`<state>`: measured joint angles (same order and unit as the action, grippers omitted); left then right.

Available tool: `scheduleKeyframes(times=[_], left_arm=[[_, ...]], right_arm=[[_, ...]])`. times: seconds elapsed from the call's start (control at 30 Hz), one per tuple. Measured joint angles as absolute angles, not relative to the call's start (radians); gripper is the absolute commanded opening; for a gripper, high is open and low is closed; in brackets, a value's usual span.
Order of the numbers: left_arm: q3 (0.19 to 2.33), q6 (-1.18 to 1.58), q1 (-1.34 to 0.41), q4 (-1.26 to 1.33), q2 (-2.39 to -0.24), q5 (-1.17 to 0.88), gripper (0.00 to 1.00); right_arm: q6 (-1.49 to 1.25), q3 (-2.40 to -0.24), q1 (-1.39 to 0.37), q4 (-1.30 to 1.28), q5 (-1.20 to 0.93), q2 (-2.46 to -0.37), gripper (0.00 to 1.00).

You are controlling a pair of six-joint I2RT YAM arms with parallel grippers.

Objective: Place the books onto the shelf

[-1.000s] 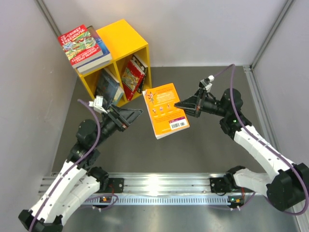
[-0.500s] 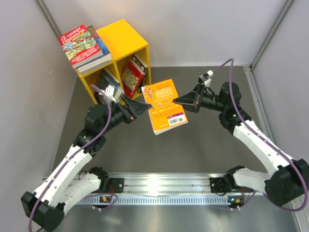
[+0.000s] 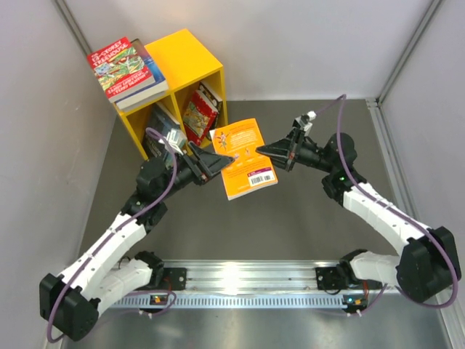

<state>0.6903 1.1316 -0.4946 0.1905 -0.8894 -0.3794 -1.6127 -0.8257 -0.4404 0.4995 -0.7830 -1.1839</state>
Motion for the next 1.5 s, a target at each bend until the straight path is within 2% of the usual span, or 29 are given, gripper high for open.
scheduleKeyframes(times=[0.07, 0.13, 0.23, 0.27, 0.3, 0.47, 0.77, 0.97, 1.07, 1.17, 1.27, 1.3, 1.37, 1.4, 1.47, 1.5], left_arm=[[0.69, 1.148, -0.495, 0.234, -0.904, -0.385, 0.98], [0.69, 1.158, -0.495, 0.266, -0.921, -0.39, 0.91], [0.698, 1.176, -0.495, 0.295, -0.943, -0.404, 0.45], [0.707, 1.18, -0.495, 0.294, -0.946, -0.401, 0.15], [0.722, 1.183, -0.495, 0.301, -0.949, -0.402, 0.0], [0.841, 1.13, -0.5, 0.184, -0.956, -0.405, 0.0], [1.023, 1.015, -0.463, 0.095, -1.059, -0.562, 0.0], [1.08, 0.943, -0.456, 0.067, -1.103, -0.727, 0.0], [1.081, 0.934, -0.457, 0.043, -1.119, -0.794, 0.0], [1.082, 0.924, -0.456, 0.007, -1.125, -0.805, 0.0], [1.1, 0.882, -0.457, -0.058, -1.126, -0.808, 0.0], [1.11, 0.859, -0.459, -0.087, -1.126, -0.803, 0.07], [1.138, 0.809, -0.464, -0.155, -1.126, -0.786, 0.46], [1.161, 0.763, -0.469, -0.22, -1.127, -0.763, 0.74], [1.215, 0.697, -0.484, -0.356, -1.134, -0.701, 0.98], [1.261, 0.653, -0.492, -0.451, -1.139, -0.635, 0.99]], right_arm=[[-1.666, -0.79, -0.465, 0.592, -0.759, -1.208, 0.0], [-1.714, -0.765, -0.495, 0.676, -0.735, -1.235, 0.0], [-1.776, -0.736, -0.53, 0.78, -0.698, -1.268, 0.0], [-1.785, -0.725, -0.531, 0.801, -0.686, -1.275, 0.0], [-1.795, -0.715, -0.531, 0.818, -0.675, -1.281, 0.0], [-1.79, -0.707, -0.532, 0.897, -0.665, -1.289, 0.0], [-1.661, -0.806, -0.505, 0.815, -0.727, -1.283, 0.18], [-1.61, -0.855, -0.509, 0.77, -0.875, -1.291, 0.23], [-1.592, -0.859, -0.517, 0.757, -0.942, -1.304, 0.17], [-1.573, -0.859, -0.517, 0.744, -0.973, -1.314, 0.0], [-1.557, -0.859, -0.519, 0.714, -0.997, -1.317, 0.0], [-1.549, -0.859, -0.52, 0.704, -0.998, -1.317, 0.0], [-1.524, -0.859, -0.524, 0.678, -0.997, -1.316, 0.0], [-1.509, -0.86, -0.526, 0.657, -0.997, -1.312, 0.0], [-1.436, -0.882, -0.529, 0.537, -0.982, -1.302, 0.0], [-1.391, -0.903, -0.528, 0.458, -0.971, -1.301, 0.0]])
